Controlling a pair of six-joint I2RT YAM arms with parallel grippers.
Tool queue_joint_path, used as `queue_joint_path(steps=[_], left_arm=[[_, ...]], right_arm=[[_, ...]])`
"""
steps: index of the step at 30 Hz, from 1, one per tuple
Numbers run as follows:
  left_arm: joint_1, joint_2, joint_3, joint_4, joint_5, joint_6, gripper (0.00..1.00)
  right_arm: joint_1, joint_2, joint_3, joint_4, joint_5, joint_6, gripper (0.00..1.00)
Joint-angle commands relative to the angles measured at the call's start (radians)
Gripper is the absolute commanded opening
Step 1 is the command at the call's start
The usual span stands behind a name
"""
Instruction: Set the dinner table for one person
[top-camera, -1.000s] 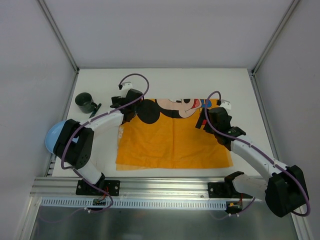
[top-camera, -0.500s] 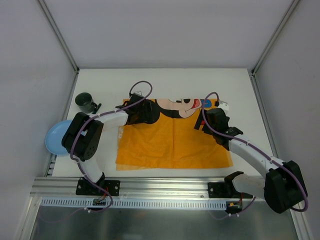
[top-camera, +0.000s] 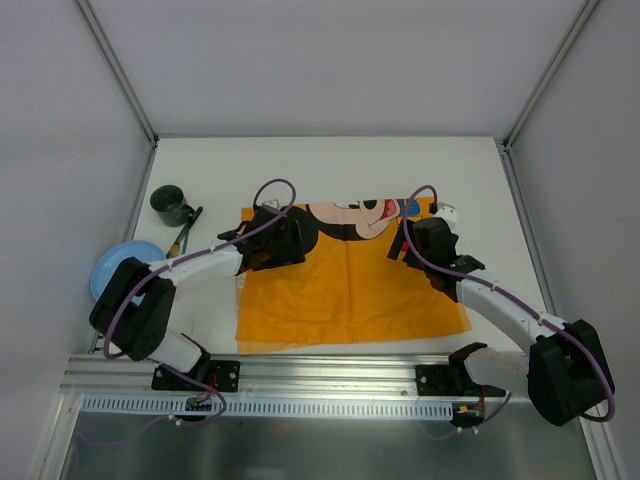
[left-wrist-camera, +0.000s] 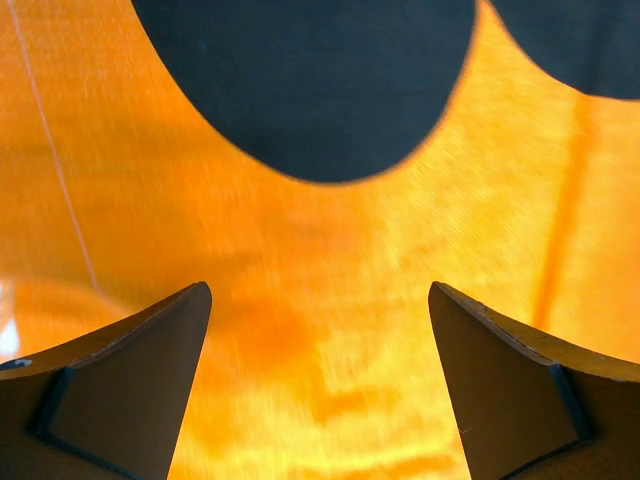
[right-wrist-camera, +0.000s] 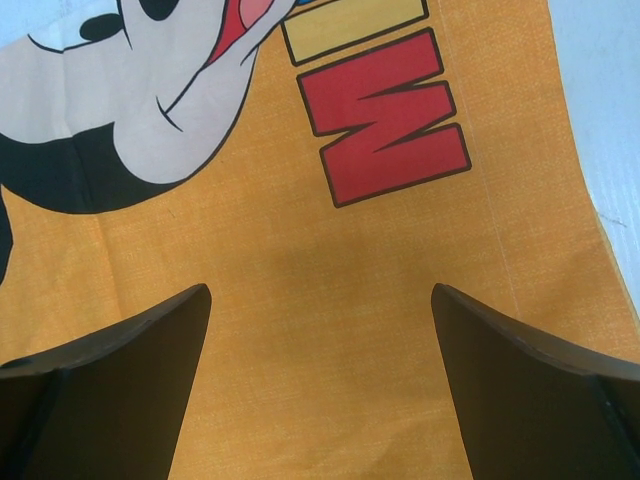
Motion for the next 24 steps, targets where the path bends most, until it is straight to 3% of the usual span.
queue_joint_path(steps=[1, 6, 13, 24], left_arm=[[-0.021, -0.142, -0.021, -0.084, -0.026, -0.041, 0.92], [-0.042, -0.275, -0.061, -0.097, -0.029, -0.045, 0.95], [-0.076, -0.26, -0.139, -0.123, -0.006, -0.108, 0.96], [-0.226, -0.363, -0.292, -0.196, -0.169, -0.377, 0.92]], right_arm=[[0.004, -0.006, -0.011, 0.033, -0.008, 0.013, 0.97], [0.004, -0.011, -0.015, 0.033, -0.013, 0.013, 0.97], [0.004, -0.016, -0.007, 0.027, -0.007, 0.007, 0.98], [0.003, -0.014, -0.018, 0.025, -0.01, 0.002, 0.98]])
